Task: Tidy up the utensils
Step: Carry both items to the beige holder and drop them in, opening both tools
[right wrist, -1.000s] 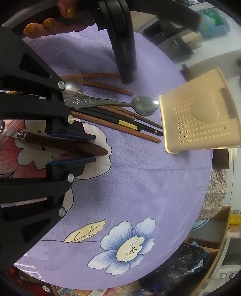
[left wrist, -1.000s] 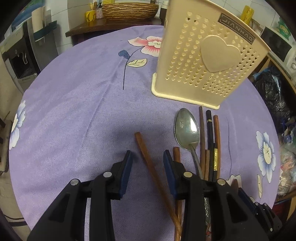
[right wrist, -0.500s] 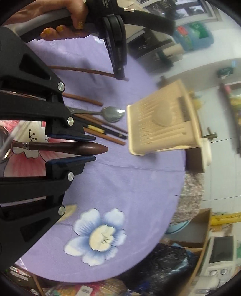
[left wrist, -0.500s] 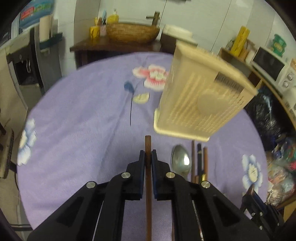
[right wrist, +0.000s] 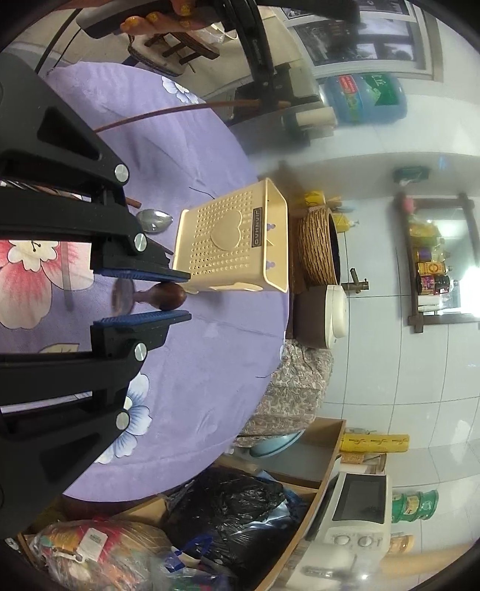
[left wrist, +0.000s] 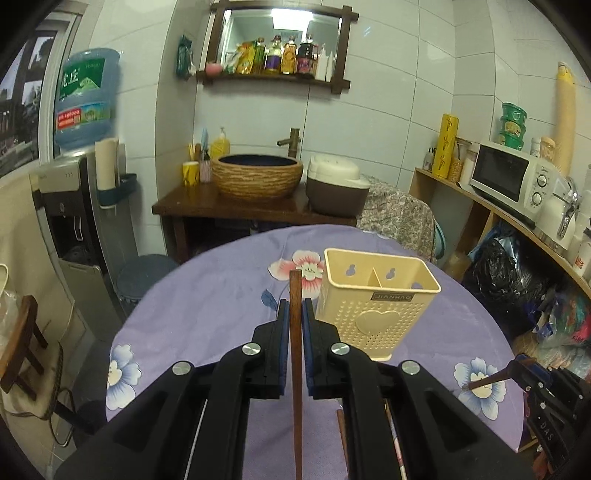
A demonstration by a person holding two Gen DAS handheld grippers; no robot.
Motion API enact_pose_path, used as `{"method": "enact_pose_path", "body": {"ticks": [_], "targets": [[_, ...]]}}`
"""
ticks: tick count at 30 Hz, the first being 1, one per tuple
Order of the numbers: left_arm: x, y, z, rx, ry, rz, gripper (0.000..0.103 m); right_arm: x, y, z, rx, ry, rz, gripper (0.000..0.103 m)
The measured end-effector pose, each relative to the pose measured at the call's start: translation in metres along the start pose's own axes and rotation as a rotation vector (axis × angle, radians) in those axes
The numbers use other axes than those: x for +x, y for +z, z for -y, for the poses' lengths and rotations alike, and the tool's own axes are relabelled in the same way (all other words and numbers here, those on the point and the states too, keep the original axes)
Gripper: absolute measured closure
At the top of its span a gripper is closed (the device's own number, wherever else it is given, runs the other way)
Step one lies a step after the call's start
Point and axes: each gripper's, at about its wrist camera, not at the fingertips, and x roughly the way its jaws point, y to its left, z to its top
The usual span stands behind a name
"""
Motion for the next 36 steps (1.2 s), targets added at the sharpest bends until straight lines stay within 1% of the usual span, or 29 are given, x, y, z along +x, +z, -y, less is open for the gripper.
{"method": "enact_pose_path", "body": {"ticks": [4, 8, 11, 14, 15, 17, 18, 21, 24, 27, 30, 32, 35, 36], "targets": [[-0.003, 0.004, 0.0, -0.002, 0.001, 0.016, 0.095, 0.003, 0.007, -0.001, -0.036, -0.002, -0.007, 0.087], [-0.007, 0.01, -0.003, 0.002, 0.008, 0.036, 0.095, 0.001, 0.017, -0.001, -0.045, 0.012, -0.001, 0.087], [-0.011, 0.02, -0.006, 0.0, 0.01, 0.053, 0.095, 0.0, 0.025, -0.001, -0.049, 0.023, 0.014, 0.087], [-0.016, 0.034, -0.006, 0.004, 0.013, 0.074, 0.095, -0.001, 0.043, -0.003, -0.056, 0.047, 0.028, 0.087], [-0.018, 0.043, -0.007, 0.005, 0.013, 0.085, 0.095, -0.001, 0.049, -0.004, -0.057, 0.055, 0.033, 0.087], [-0.022, 0.058, -0.007, 0.003, -0.002, 0.095, 0.095, -0.002, 0.07, -0.006, -0.061, 0.077, 0.046, 0.087], [-0.024, 0.071, -0.006, 0.001, -0.013, 0.102, 0.095, -0.003, 0.081, -0.008, -0.065, 0.088, 0.054, 0.087], [-0.032, 0.103, -0.002, 0.002, -0.04, 0.125, 0.095, -0.008, 0.124, -0.013, -0.08, 0.121, 0.096, 0.087], [-0.046, 0.144, 0.009, -0.002, -0.07, 0.177, 0.095, -0.013, 0.165, -0.019, -0.085, 0.124, 0.145, 0.087], [-0.052, 0.173, 0.023, 0.014, -0.068, 0.231, 0.095, -0.006, 0.195, -0.025, -0.083, 0.116, 0.175, 0.087], [-0.043, 0.187, 0.037, 0.004, -0.073, 0.244, 0.095, 0.009, 0.208, -0.032, -0.099, 0.101, 0.189, 0.087], [-0.032, 0.189, 0.042, -0.005, -0.072, 0.239, 0.095, 0.025, 0.212, -0.035, -0.092, 0.099, 0.181, 0.087], [-0.008, 0.183, 0.052, -0.001, -0.06, 0.216, 0.095, 0.051, 0.206, -0.036, -0.079, 0.104, 0.159, 0.087], [0.003, 0.176, 0.056, 0.002, -0.062, 0.196, 0.095, 0.06, 0.201, -0.036, -0.073, 0.103, 0.145, 0.087]]}}
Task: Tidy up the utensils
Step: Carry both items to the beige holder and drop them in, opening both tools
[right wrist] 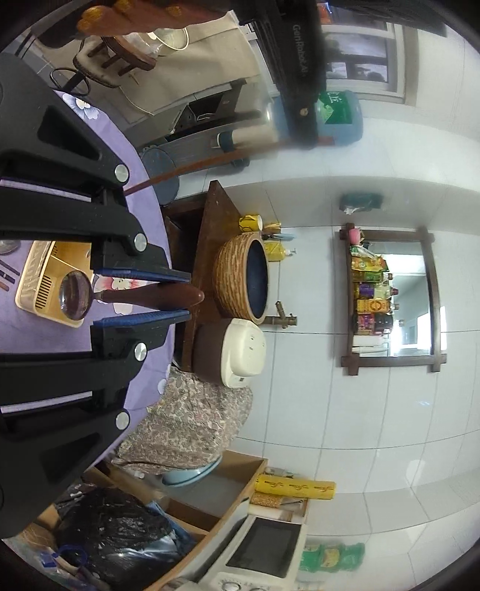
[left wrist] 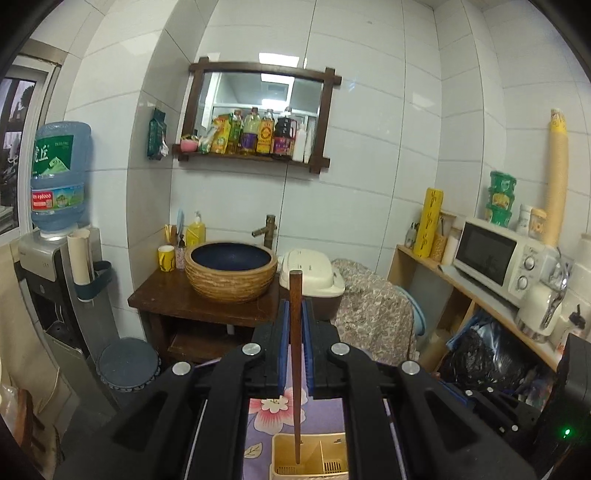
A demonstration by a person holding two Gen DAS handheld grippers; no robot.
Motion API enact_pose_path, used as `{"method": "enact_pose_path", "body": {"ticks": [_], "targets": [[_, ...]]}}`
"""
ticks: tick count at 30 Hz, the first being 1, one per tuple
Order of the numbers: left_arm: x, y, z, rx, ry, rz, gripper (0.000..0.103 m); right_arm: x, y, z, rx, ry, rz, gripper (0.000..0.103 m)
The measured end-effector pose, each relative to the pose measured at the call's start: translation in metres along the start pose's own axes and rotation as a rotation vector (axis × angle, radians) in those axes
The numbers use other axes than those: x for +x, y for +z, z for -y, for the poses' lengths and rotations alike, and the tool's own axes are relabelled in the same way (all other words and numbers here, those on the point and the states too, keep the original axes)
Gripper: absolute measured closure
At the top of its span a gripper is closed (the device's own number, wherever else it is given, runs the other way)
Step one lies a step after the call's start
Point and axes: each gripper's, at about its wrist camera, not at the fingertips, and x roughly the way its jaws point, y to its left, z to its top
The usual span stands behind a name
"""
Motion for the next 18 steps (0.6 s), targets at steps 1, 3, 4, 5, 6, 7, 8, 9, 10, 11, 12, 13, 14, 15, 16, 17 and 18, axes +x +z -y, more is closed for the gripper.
{"method": "enact_pose_path", "body": {"ticks": [1, 3, 4, 5, 6, 7, 8, 9, 10, 11, 12, 13, 14, 15, 16, 17, 18], "targets": [[0.007, -0.007, 0.001, 0.0, -0.004, -0.018, 0.095, 0.007, -0.005, 0.0, 0.002, -0.003, -0.009, 0.087], [0.019, -0.02, -0.001, -0.01, -0.006, -0.046, 0.095, 0.02, -0.02, 0.001, 0.011, -0.003, -0.037, 0.087], [0.025, -0.029, -0.002, -0.014, -0.005, -0.058, 0.095, 0.025, -0.027, 0.002, 0.018, -0.001, -0.051, 0.087], [0.029, -0.033, -0.002, -0.014, -0.001, -0.067, 0.095, 0.031, -0.034, 0.002, 0.026, 0.002, -0.068, 0.087], [0.036, -0.045, -0.003, -0.011, 0.008, -0.084, 0.095, 0.038, -0.042, 0.003, 0.034, 0.008, -0.092, 0.087], [0.04, -0.05, -0.003, -0.014, 0.009, -0.096, 0.095, 0.042, -0.048, 0.003, 0.036, 0.011, -0.105, 0.087], [0.047, -0.061, -0.005, -0.013, 0.011, -0.119, 0.095, 0.047, -0.056, 0.003, 0.04, 0.009, -0.117, 0.087], [0.052, -0.07, -0.005, -0.012, 0.016, -0.133, 0.095, 0.05, -0.063, 0.004, 0.044, 0.009, -0.129, 0.087], [0.056, -0.075, -0.006, -0.007, 0.021, -0.143, 0.095, 0.053, -0.068, 0.004, 0.049, 0.009, -0.139, 0.087], [0.06, -0.083, -0.007, -0.004, 0.024, -0.154, 0.095, 0.057, -0.074, 0.005, 0.055, 0.009, -0.149, 0.087], [0.065, -0.093, -0.008, 0.004, 0.033, -0.17, 0.095, 0.059, -0.078, 0.006, 0.059, 0.009, -0.157, 0.087], [0.069, -0.1, -0.01, 0.007, 0.034, -0.182, 0.095, 0.063, -0.083, 0.007, 0.06, 0.008, -0.169, 0.087], [0.071, -0.104, -0.011, 0.005, 0.03, -0.192, 0.095, 0.065, -0.087, 0.007, 0.062, 0.008, -0.176, 0.087], [0.076, -0.112, -0.013, 0.004, 0.024, -0.212, 0.095, 0.068, -0.091, 0.008, 0.065, 0.007, -0.186, 0.087], [0.077, -0.117, -0.014, 0.003, 0.023, -0.212, 0.095, 0.071, -0.094, 0.008, 0.063, 0.006, -0.192, 0.087], [0.077, -0.119, -0.015, 0.005, 0.023, -0.209, 0.095, 0.073, -0.097, 0.008, 0.062, 0.002, -0.195, 0.087], [0.078, -0.123, -0.015, 0.015, 0.019, -0.216, 0.095, 0.074, -0.1, 0.009, 0.06, -0.003, -0.185, 0.087]]}}
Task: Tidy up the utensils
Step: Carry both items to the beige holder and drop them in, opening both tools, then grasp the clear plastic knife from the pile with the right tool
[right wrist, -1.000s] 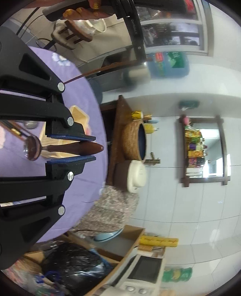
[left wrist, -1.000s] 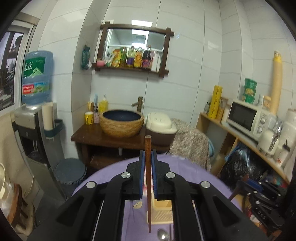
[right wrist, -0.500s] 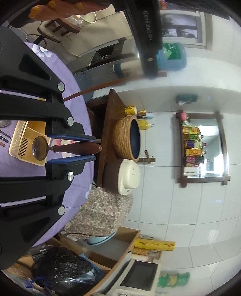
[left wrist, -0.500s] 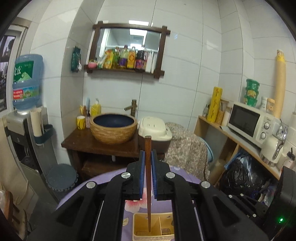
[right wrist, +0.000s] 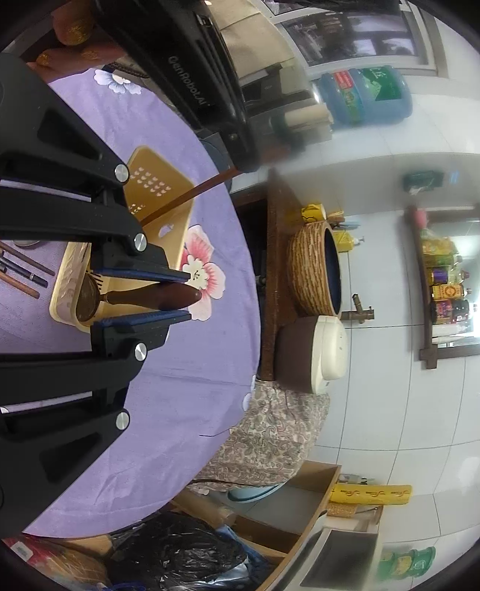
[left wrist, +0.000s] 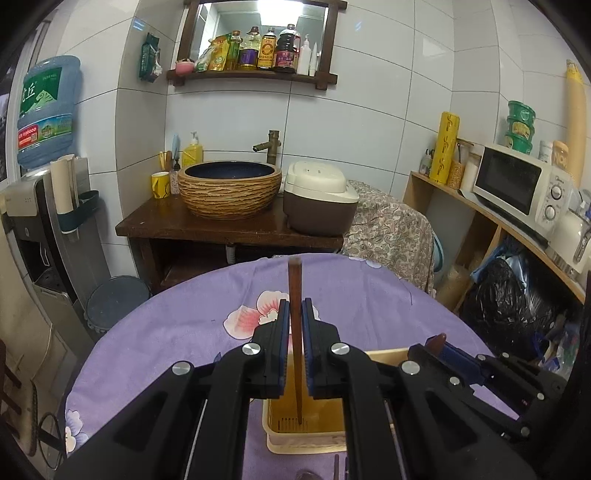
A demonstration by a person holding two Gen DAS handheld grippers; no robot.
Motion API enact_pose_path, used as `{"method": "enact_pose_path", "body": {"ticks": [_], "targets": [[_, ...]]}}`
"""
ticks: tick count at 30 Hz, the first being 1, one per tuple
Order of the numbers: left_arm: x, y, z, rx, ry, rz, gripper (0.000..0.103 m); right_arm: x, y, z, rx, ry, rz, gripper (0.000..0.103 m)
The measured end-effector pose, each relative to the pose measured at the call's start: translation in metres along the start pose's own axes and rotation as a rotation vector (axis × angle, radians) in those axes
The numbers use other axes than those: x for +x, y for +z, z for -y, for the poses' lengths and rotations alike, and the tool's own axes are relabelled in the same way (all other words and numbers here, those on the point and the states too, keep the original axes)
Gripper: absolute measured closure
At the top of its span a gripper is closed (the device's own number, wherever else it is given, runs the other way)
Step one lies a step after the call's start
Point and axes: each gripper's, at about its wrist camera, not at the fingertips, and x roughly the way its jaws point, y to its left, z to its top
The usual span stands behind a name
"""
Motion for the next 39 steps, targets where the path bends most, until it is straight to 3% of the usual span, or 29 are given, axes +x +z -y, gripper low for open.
{"method": "enact_pose_path", "body": {"ticks": [5, 7, 8, 9, 10, 13, 15, 21, 25, 28, 30, 36, 39], "targets": [[0.003, -0.006, -0.001, 0.01, -0.009, -0.017, 0.094, -0.001, -0.003, 0.002, 0.001, -0.006, 0.028, 0.085], [-0.003, -0.005, -0.004, -0.001, -0.026, -0.015, 0.077, -0.007, -0.003, 0.004, 0.007, -0.013, 0.049, 0.075], [-0.009, -0.006, -0.005, -0.009, -0.034, -0.008, 0.055, -0.012, -0.004, 0.006, 0.014, -0.018, 0.063, 0.061], [-0.017, -0.006, -0.008, -0.018, -0.041, 0.013, 0.037, -0.017, -0.005, 0.008, 0.02, -0.015, 0.077, 0.054], [-0.029, -0.008, -0.011, -0.022, -0.044, 0.043, 0.033, -0.024, -0.007, 0.01, 0.029, -0.011, 0.101, 0.047], [-0.053, -0.018, -0.013, 0.019, -0.031, 0.068, 0.023, -0.044, -0.019, 0.015, 0.068, -0.016, 0.103, 0.047], [-0.067, -0.032, -0.016, 0.041, -0.013, 0.062, 0.009, -0.053, -0.028, 0.017, 0.093, -0.016, 0.083, 0.047], [-0.085, -0.093, -0.032, 0.055, 0.05, -0.017, 0.009, -0.078, -0.089, 0.011, 0.053, -0.048, -0.007, 0.047], [-0.083, -0.147, -0.041, 0.055, 0.07, -0.134, 0.013, -0.084, -0.138, 0.009, 0.032, -0.065, -0.079, 0.047], [-0.08, -0.175, -0.038, 0.077, 0.013, -0.223, 0.022, -0.081, -0.168, 0.016, 0.077, -0.079, -0.153, 0.047], [-0.077, -0.188, -0.038, 0.084, -0.005, -0.267, 0.033, -0.081, -0.187, 0.023, 0.139, -0.065, -0.205, 0.047], [-0.073, -0.202, -0.048, 0.008, -0.01, -0.3, 0.053, -0.087, -0.22, 0.029, 0.238, -0.031, -0.268, 0.055], [-0.073, -0.204, -0.045, 0.013, -0.023, -0.308, 0.057, -0.091, -0.228, 0.026, 0.283, -0.004, -0.285, 0.058]]}}
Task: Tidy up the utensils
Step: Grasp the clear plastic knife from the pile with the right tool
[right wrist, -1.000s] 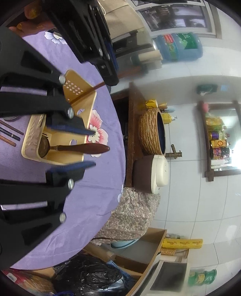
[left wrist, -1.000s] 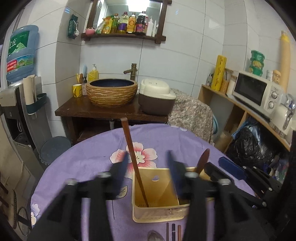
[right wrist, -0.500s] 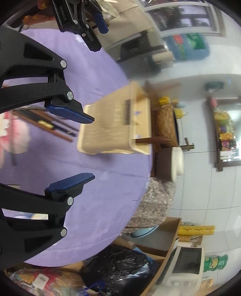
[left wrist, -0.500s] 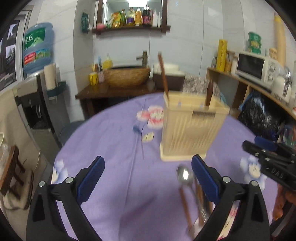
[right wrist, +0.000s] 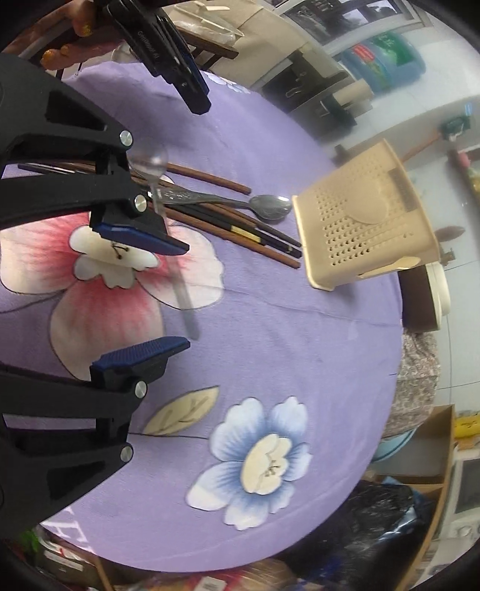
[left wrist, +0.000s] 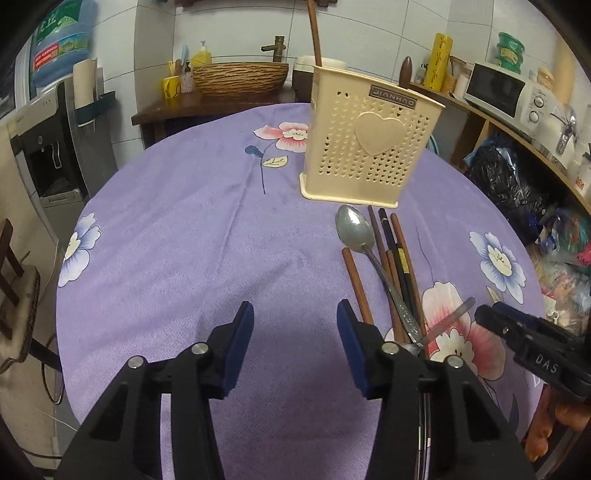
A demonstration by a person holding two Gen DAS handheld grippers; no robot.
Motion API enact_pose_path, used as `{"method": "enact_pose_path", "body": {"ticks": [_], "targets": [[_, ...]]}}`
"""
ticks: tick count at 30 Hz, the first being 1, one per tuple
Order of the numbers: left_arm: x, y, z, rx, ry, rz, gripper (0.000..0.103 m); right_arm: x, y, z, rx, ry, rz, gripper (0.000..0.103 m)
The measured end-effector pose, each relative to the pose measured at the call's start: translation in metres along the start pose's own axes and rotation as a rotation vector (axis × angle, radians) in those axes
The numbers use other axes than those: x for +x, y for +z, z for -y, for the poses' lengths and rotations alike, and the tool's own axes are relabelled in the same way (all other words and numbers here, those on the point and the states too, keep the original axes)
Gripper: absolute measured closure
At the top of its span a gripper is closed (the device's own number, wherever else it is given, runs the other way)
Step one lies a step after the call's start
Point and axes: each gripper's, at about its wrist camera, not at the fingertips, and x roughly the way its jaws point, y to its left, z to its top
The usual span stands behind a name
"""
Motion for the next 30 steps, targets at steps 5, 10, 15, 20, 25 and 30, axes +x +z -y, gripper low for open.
{"method": "enact_pose_path", "body": {"ticks": [5, 10, 15, 20, 25, 30], "targets": [[0.007, -0.007, 0.006, 0.003, -0.043, -0.04, 0.059, 0.005, -0.007, -0.004, 0.033, 0.062, -0.041, 0.059], [0.007, -0.006, 0.004, 0.001, -0.03, -0.033, 0.06, 0.014, -0.001, -0.004, 0.047, 0.037, -0.056, 0.06], [0.005, -0.004, -0.004, -0.019, -0.024, -0.024, 0.06, 0.021, 0.005, 0.001, 0.092, 0.052, -0.068, 0.06], [0.004, -0.003, -0.006, -0.02, -0.019, -0.021, 0.06, 0.032, 0.019, 0.003, 0.098, 0.037, -0.065, 0.061], [0.001, -0.003, -0.006, -0.023, -0.02, -0.011, 0.06, 0.048, 0.041, -0.002, 0.101, 0.015, -0.072, 0.061], [0.002, -0.002, -0.013, -0.037, -0.005, -0.012, 0.06, 0.064, 0.053, -0.021, 0.045, -0.067, -0.061, 0.067]]}}
